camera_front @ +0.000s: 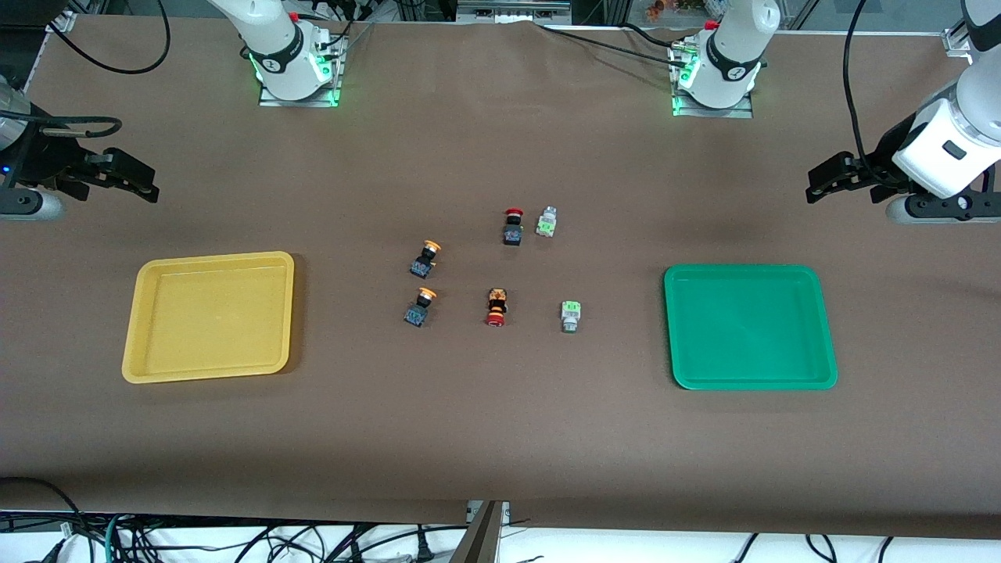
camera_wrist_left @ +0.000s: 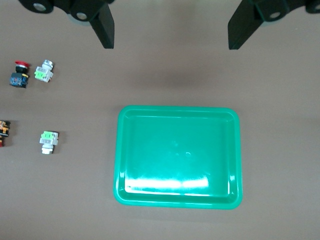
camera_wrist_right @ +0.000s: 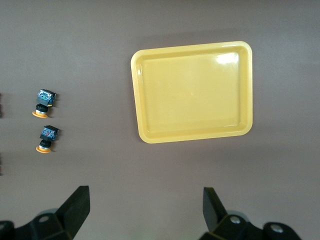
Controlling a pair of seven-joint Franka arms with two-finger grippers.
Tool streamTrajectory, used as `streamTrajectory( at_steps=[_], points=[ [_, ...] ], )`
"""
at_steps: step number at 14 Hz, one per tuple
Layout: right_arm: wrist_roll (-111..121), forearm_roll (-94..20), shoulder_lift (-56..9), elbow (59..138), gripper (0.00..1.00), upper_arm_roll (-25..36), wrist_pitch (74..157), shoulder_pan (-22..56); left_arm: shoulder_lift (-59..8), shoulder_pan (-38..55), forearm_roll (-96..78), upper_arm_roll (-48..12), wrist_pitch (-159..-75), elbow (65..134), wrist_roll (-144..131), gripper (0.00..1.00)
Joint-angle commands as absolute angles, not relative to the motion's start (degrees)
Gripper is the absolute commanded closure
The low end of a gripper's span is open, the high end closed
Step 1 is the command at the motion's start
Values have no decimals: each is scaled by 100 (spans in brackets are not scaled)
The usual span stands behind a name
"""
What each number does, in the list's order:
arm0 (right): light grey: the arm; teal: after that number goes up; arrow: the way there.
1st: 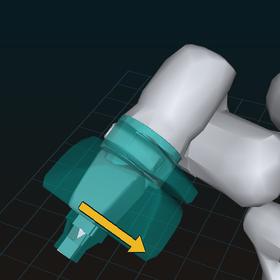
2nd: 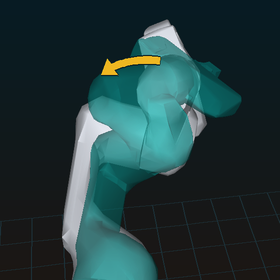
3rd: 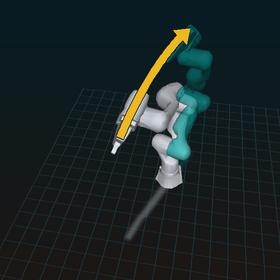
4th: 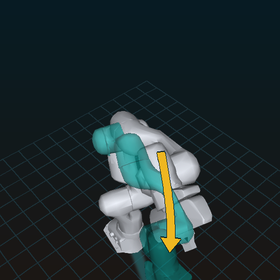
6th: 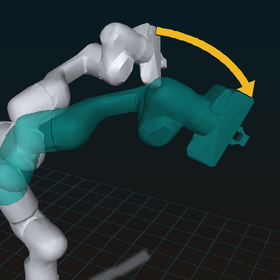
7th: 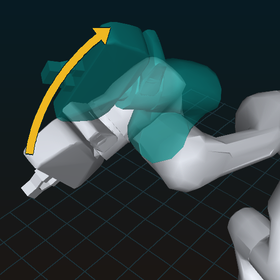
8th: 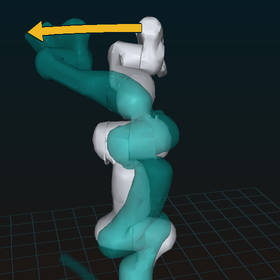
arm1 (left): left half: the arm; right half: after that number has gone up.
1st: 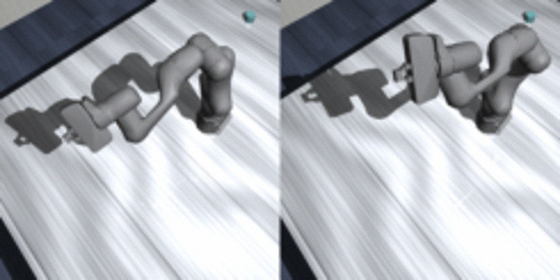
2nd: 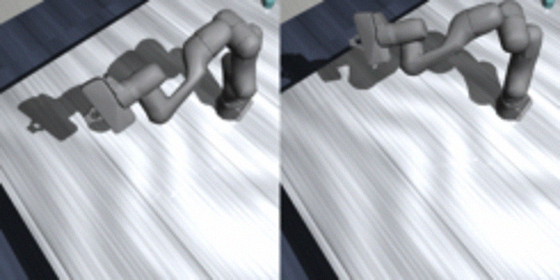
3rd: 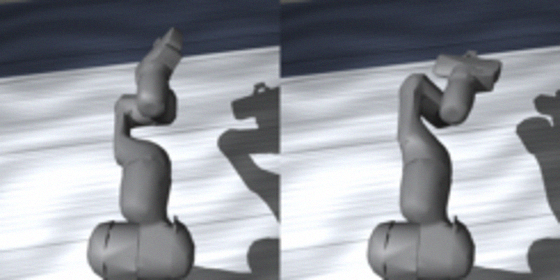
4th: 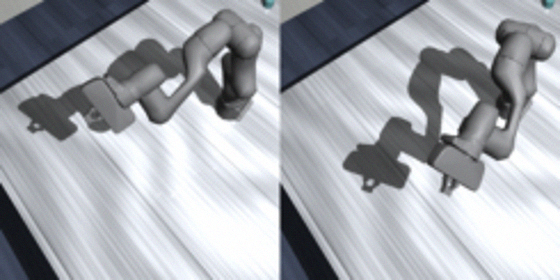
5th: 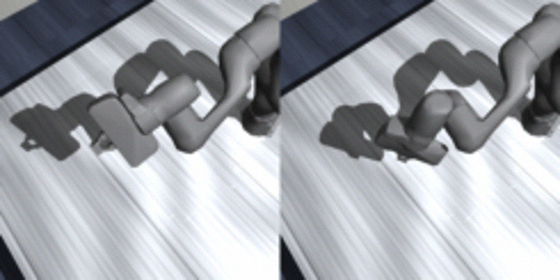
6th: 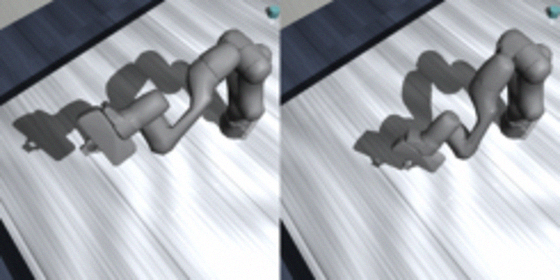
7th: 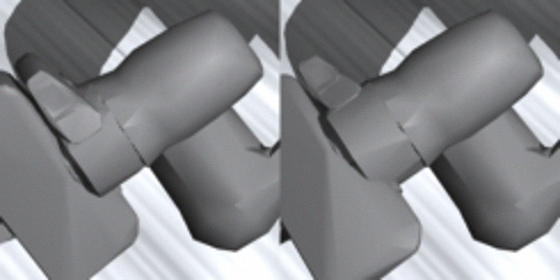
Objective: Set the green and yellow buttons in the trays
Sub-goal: 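Move the right gripper over the yellow tray to an orange-ringed button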
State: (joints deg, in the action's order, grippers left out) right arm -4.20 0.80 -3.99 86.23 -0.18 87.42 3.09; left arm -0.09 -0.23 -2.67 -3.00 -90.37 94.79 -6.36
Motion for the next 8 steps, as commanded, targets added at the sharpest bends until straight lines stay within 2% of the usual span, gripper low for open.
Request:
streamTrajectory(
  at_steps=[1, 4, 6, 8],
  points=[
    [-448, 0, -413, 8543, 0, -18, 8648, 272, -43, -175, -281, -246, -9236, 9475, -511, 0],
    [-378, -9, -702, 8543, 0, -18, 8701, 264, -280, -237, -334, -246, -9325, 9256, -589, 0],
    [-395, 26, -843, 8578, 0, 0, 8736, 255, -517, -325, -325, -246, -9273, 8835, -589, 0],
    [-387, 62, -1212, 8552, 0, 9, 8832, 238, -562, -325, -334, -246, -9272, 8771, -589, 0]
  ],
)
